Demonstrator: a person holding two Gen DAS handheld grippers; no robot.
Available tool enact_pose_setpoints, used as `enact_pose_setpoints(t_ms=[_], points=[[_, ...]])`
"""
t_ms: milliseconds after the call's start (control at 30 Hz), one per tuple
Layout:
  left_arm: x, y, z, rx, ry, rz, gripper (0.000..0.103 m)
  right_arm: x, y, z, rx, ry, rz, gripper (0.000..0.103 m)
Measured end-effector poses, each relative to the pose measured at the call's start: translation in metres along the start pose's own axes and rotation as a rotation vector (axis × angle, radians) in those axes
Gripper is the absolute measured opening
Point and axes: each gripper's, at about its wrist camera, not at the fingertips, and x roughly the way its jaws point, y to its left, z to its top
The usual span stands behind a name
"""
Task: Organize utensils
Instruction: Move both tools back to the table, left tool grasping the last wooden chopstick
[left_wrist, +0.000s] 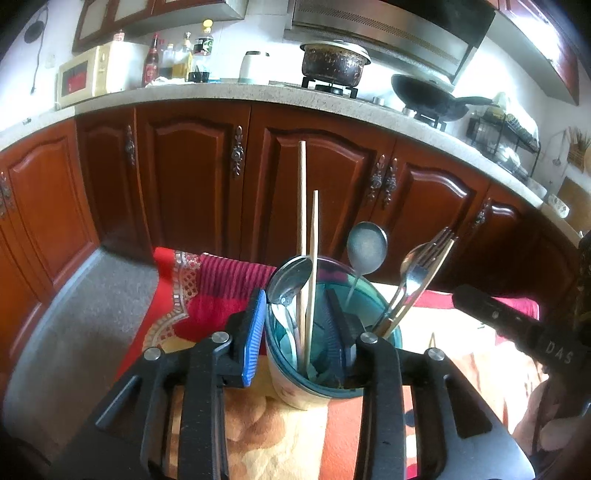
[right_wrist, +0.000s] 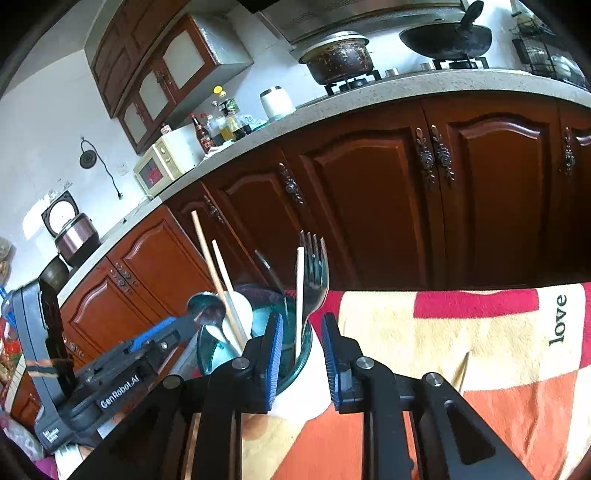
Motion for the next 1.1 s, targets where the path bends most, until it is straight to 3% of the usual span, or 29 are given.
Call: enact_pose_setpoints(t_ms=[333,700,867,1100], points=[[-0.031,-0.031,-0.013,0.076,-0.001,0.036,0.035,-0.041,-0.006,-0.016,-0.029,0.014,-0.036,0.023],[-0.042,-0.074,-0.045,0.125,0.068,-0.093,0.038,-0.082,-0.075,-0.057,0.003,0.079,-0.164,0.024],[-0.026,-0.091,-0.069,0.133,0.159,-0.136,0.038,-0.058,-0.115,-0.081,0.085,0.175,-0.147,0.024],[-0.006,-0.108,-0.085,0.177,0.224,-0.142,0.038,-0.005,-0.119,-0.097,0.062,0.283,-0.143,0.023]])
